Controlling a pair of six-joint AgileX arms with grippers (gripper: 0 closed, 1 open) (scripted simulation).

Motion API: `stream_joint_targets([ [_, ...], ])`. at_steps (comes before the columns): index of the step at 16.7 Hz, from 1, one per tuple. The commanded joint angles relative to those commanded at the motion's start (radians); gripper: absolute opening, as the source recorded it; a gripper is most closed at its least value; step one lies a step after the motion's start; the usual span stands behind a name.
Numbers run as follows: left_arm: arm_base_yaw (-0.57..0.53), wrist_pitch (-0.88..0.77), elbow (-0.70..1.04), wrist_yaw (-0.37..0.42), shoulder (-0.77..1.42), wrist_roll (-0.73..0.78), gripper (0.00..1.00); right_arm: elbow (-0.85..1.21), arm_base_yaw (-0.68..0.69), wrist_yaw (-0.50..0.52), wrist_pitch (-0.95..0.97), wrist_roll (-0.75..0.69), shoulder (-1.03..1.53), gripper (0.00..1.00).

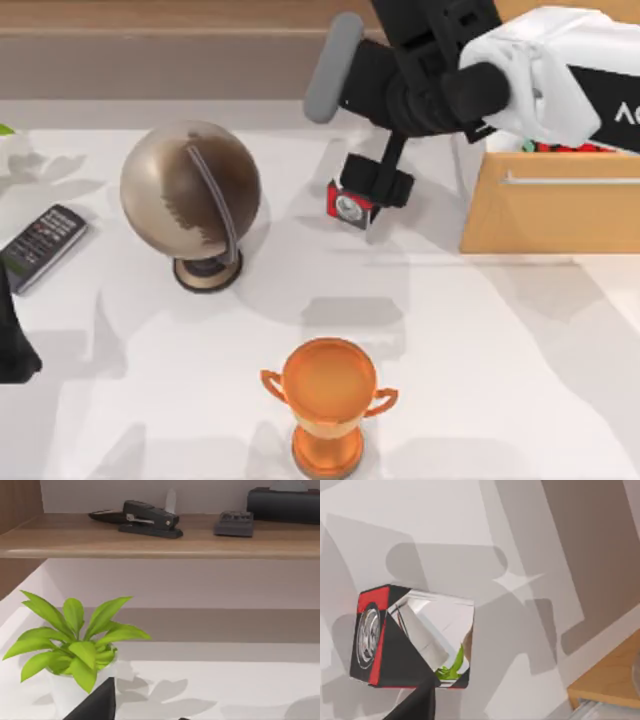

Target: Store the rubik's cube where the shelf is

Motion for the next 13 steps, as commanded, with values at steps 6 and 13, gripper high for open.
stream_joint_targets([
  [6, 0.000, 0.000, 0.000, 0.000, 0.000, 0.000, 1.00, 0.583, -0.247, -0.115, -0.708, 0.342, 0.201, 1.00],
  [13, 0.000, 0.000, 0.000, 0.000, 0.000, 0.000, 1.00, 0.928, -0.461, -0.209, -1.090, 0.589, 0.463, 1.00],
])
